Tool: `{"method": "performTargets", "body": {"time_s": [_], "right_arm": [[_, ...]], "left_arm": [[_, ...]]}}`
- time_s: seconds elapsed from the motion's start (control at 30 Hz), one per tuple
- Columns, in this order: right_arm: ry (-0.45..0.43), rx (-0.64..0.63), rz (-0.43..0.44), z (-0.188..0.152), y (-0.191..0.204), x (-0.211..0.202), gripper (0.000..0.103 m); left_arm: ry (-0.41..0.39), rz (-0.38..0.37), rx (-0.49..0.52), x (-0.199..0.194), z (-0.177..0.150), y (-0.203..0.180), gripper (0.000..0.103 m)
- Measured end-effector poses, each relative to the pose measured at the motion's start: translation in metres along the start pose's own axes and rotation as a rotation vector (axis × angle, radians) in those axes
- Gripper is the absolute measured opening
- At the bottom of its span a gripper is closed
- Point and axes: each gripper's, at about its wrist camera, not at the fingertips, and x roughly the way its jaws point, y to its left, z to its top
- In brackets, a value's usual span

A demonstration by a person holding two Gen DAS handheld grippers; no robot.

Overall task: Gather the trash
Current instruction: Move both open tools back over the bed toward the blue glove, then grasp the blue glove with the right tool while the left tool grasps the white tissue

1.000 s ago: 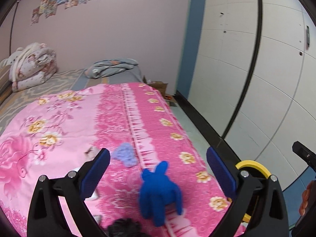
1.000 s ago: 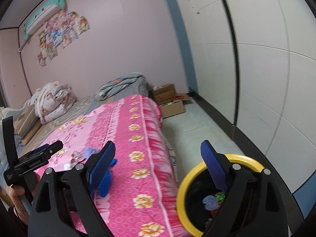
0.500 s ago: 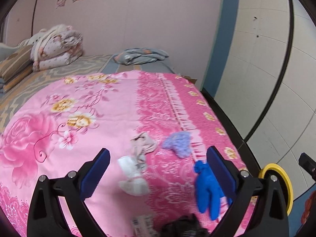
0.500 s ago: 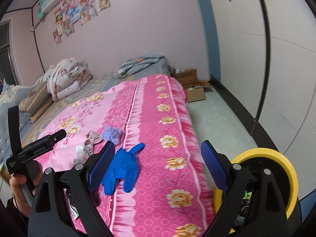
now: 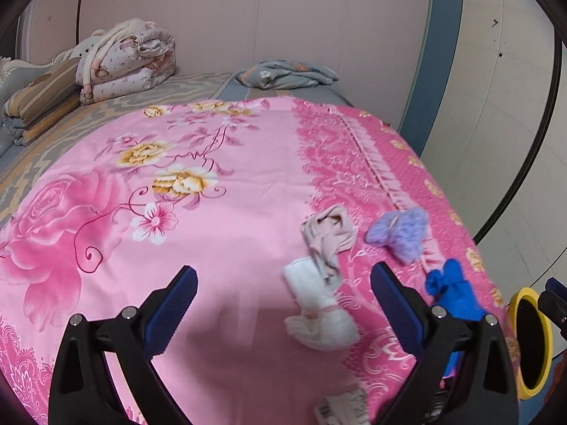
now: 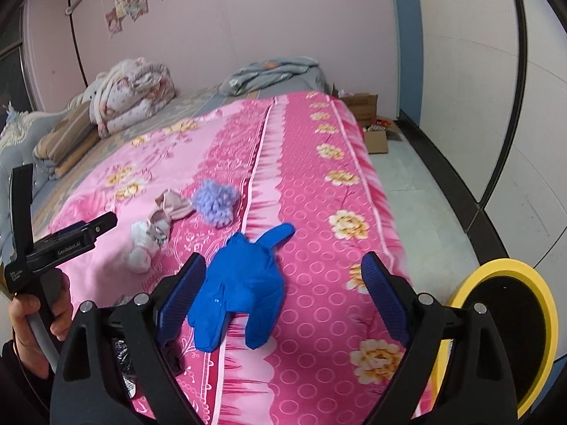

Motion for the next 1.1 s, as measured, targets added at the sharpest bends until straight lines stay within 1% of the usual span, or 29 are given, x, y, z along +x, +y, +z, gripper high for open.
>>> {"method": "performTargets", "body": {"time_s": [0.17, 0.5, 0.6, 0.7, 0.73, 0.83, 0.9, 0.93, 1.03, 1.1], "right_arm": [[0.046, -0.027, -0.001, -0.005, 0.008, 0.025, 0.085], [0.114, -0.04, -0.001, -0.014, 0.01, 0.061, 0.085], [0.124, -0.041, 0.004, -0.014, 0.012, 0.069, 0.085], [0.139, -0.05, 0.027, -0.014, 0.017, 0.077, 0.085], [0.143, -0.059, 0.031, -0.015, 0.021, 0.08, 0.085], [0.161, -0.086, 0.037, -0.017, 0.029, 0.089, 0.08], [0.177, -0.089, 0.043, -0.019, 0.031, 0.095, 0.07], [0.184, -0.089, 0.046, -0.02, 0.032, 0.098, 0.069], [0.204, -0.079, 0.07, -0.021, 0.032, 0.105, 0.057], [0.204, -0.08, 0.08, -0.021, 0.034, 0.107, 0.044]], "left_arm": [[0.033, 0.009, 0.021, 0.017, -0.008, 0.0, 0.094], [0.091, -0.008, 0.035, 0.043, -0.016, -0.005, 0.094], [0.105, -0.019, 0.033, 0.049, -0.017, -0.006, 0.092], [0.127, -0.036, 0.024, 0.057, -0.019, -0.006, 0.084], [0.136, -0.046, 0.021, 0.059, -0.02, -0.007, 0.084], [0.146, -0.076, 0.024, 0.064, -0.022, -0.009, 0.076], [0.142, -0.095, 0.026, 0.063, -0.023, -0.01, 0.064], [0.139, -0.111, 0.026, 0.063, -0.023, -0.011, 0.062], [0.129, -0.139, 0.023, 0.061, -0.024, -0.011, 0.046], [0.123, -0.153, 0.02, 0.06, -0.024, -0.011, 0.039]]}}
